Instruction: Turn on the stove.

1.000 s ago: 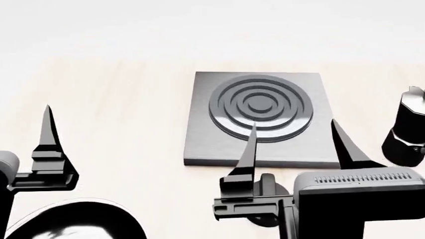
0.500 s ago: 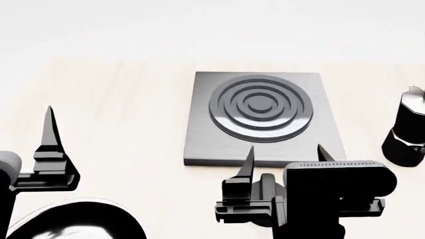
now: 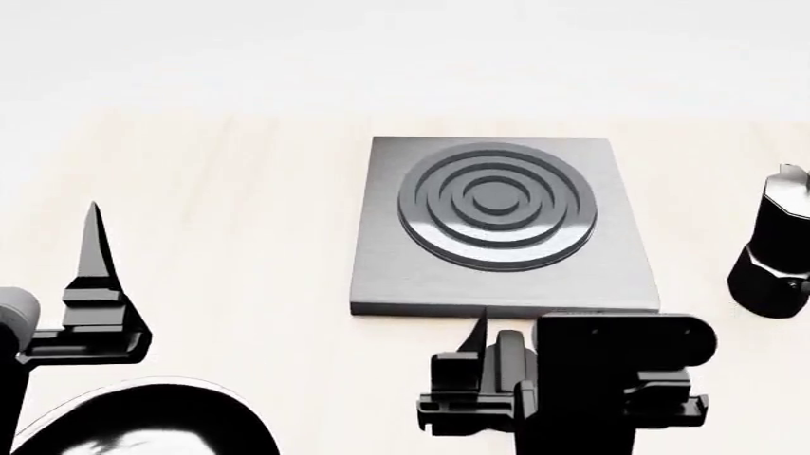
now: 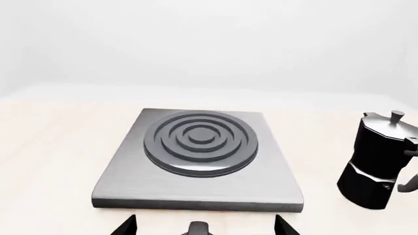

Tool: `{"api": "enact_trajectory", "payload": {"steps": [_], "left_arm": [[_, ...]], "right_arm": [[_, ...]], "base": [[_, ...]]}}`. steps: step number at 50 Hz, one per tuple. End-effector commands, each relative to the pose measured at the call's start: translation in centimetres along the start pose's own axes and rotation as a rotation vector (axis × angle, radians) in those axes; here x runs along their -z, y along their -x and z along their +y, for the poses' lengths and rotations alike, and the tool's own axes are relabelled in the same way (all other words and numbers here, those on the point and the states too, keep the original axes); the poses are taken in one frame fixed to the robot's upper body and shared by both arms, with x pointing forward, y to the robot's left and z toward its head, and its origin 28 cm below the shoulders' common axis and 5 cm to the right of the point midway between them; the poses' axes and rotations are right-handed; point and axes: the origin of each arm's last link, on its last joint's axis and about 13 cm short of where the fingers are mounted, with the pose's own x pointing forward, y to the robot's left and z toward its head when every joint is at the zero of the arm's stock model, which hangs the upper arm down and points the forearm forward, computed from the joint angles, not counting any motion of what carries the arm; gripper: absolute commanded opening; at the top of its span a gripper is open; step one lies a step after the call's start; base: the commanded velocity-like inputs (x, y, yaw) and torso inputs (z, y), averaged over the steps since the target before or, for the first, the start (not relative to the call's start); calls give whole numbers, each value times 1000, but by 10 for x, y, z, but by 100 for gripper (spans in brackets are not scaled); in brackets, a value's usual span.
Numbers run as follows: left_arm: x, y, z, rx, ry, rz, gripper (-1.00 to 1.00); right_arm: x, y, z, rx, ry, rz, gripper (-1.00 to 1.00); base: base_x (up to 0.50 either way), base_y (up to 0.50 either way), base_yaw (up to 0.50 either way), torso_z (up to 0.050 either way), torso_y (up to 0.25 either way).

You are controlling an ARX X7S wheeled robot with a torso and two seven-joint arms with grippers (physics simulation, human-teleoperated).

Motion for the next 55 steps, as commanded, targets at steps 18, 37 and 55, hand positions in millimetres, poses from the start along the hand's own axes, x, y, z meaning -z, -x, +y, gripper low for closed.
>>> {"api": "enact_trajectory", "payload": {"steps": [18,37,55], "left_arm": [[0,0,0,-1,1,0,100],[1,-1,0,-2,-1,3,100],[3,-1,0,-2,-3,10,100]], "right_arm": [[16,-13,2,4,5,117,100],[29,-23,0,-5,6,130,100],[44,-34,-1,-4,40,173,100]], "base": [[0,0,0,0,0],[0,0,0,0,0],[0,0,0,0,0]]}}
